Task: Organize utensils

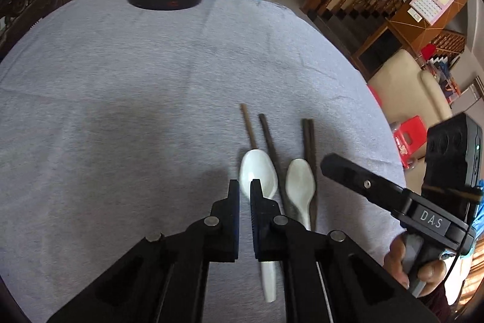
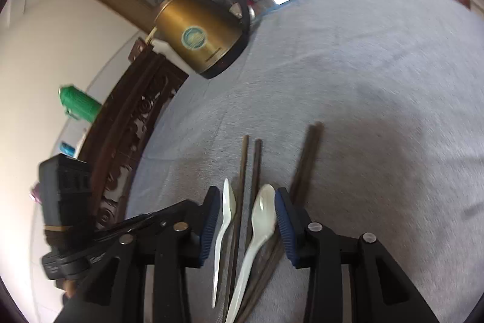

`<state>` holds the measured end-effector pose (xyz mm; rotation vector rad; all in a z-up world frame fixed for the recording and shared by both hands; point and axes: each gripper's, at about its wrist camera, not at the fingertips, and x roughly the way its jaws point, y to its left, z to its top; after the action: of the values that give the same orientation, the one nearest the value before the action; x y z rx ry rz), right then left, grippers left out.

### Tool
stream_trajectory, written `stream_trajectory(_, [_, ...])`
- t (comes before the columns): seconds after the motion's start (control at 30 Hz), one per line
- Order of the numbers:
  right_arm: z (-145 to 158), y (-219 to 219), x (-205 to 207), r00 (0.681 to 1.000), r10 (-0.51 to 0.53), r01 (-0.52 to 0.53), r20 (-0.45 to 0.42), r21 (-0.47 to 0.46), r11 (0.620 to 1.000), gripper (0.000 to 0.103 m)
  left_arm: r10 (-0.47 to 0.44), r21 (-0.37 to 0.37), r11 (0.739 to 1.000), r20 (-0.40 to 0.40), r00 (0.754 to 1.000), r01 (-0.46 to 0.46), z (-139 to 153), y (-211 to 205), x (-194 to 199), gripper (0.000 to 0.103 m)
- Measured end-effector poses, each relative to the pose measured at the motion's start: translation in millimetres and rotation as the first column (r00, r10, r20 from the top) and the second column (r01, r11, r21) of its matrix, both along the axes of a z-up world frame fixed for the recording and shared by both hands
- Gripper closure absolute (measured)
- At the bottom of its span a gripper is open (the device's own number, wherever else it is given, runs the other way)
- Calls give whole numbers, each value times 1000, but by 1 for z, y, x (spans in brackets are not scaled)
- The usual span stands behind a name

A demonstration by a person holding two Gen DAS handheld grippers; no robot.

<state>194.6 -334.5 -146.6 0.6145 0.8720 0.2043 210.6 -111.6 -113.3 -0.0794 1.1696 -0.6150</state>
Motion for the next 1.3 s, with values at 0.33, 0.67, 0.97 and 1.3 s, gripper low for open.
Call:
stream_trajectory(0.33, [-23, 16, 15, 993, 81, -91, -84, -124, 988, 96, 15, -7, 1000, -11, 1000, -15, -1, 7, 5, 74])
stream_trajectory(0.67, [-4, -27, -27, 996, -58, 62, 68, -72, 995, 96, -19, 8, 1000, -25, 999, 19, -5, -32, 6, 74])
stream_trajectory(0.97, [12, -52, -70, 978, -154, 160, 138, -29, 987, 96, -13, 60, 998, -46, 999, 16, -21, -60, 5, 88])
stream_trajectory(1.3, [32, -45, -116, 960, -197, 214, 199, -68, 974, 96, 30, 51, 998, 34, 999, -32, 6, -25, -13, 101])
